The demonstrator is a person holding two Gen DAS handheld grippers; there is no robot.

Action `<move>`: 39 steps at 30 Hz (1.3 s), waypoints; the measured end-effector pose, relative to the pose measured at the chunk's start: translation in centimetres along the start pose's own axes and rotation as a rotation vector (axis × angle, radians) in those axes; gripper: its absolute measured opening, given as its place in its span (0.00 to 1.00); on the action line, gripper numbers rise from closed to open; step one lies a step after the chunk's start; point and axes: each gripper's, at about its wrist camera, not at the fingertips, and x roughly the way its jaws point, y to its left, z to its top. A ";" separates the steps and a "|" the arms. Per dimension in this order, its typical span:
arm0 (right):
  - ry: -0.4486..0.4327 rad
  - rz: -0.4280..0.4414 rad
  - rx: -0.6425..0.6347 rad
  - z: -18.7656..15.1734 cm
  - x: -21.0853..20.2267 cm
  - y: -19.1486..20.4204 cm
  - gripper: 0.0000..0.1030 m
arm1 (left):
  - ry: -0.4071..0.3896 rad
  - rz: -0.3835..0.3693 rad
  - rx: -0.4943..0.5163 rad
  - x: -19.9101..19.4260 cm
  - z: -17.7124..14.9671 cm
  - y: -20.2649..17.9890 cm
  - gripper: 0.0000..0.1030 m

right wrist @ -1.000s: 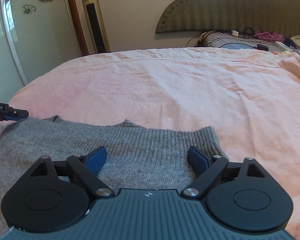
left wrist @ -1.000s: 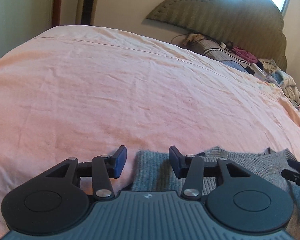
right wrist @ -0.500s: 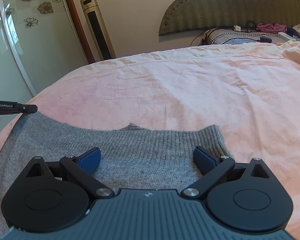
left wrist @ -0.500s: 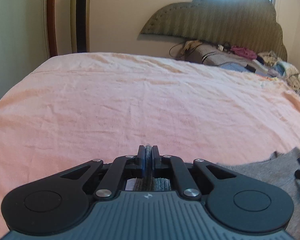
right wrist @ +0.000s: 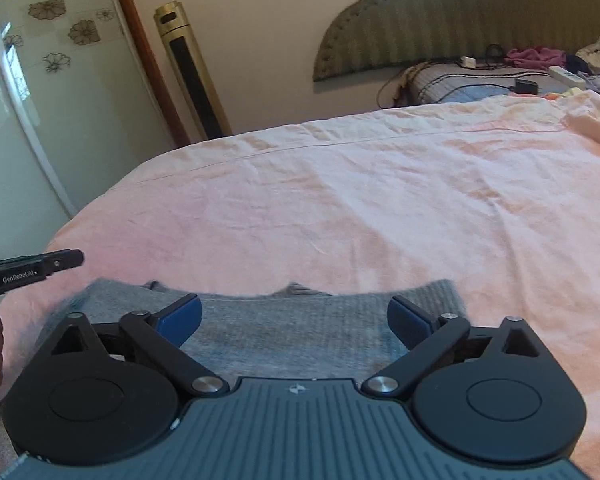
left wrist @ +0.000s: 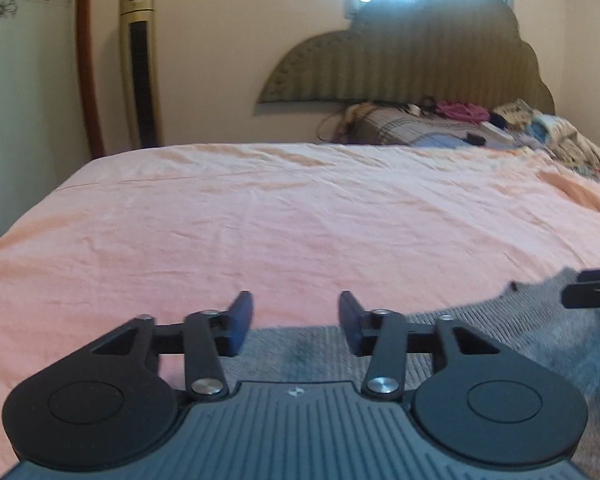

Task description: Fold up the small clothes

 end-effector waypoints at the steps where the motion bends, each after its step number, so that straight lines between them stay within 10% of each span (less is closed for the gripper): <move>1: 0.036 -0.025 -0.026 -0.2 0.9 0.3 0.99 | 0.021 0.006 0.028 0.7 -0.6 -0.6 0.62; 4: 0.054 -0.114 -0.165 -1.9 2.8 -0.3 1.00 | 0.082 0.030 0.021 3.4 -2.5 0.5 0.75; 7: 0.035 -0.144 -0.041 -1.0 2.6 -3.2 1.00 | 0.095 0.060 -0.031 4.4 -1.8 3.0 0.82; 11: 0.065 -0.244 -0.083 -1.3 1.3 -1.4 0.99 | 0.101 0.227 -0.010 2.2 -1.7 2.2 0.91; 15: -0.036 -0.088 -0.035 -3.2 -4.0 1.6 1.00 | 0.024 0.022 -0.089 -4.4 -3.3 -0.8 0.91; 18: 0.050 -0.055 -0.094 -5.1 -3.4 3.9 1.00 | 0.105 -0.118 0.016 -4.6 -5.7 -4.6 0.93; 20: 0.030 -0.116 -0.255 -7.4 -3.1 4.8 1.00 | 0.048 -0.107 0.082 -4.3 -7.8 -4.7 0.96; 28: 0.035 -0.156 -0.125 -7.5 -7.0 1.5 1.00 | 0.109 -0.046 -0.014 -6.0 -6.9 -0.8 0.99; 33: -0.044 -0.052 0.007 -10.6 -13.7 2.2 1.00 | 0.067 -0.234 -0.182 -12.5 -10.2 0.0 0.99; 36: 0.100 -0.068 -0.116 -13.9 -12.5 3.2 1.00 | 0.105 -0.179 -0.032 -11.6 -12.7 -1.4 0.99; 39: 0.055 -0.077 -0.181 -15.2 -13.7 2.5 1.00 | 0.104 -0.147 0.055 -12.2 -12.9 -1.1 0.99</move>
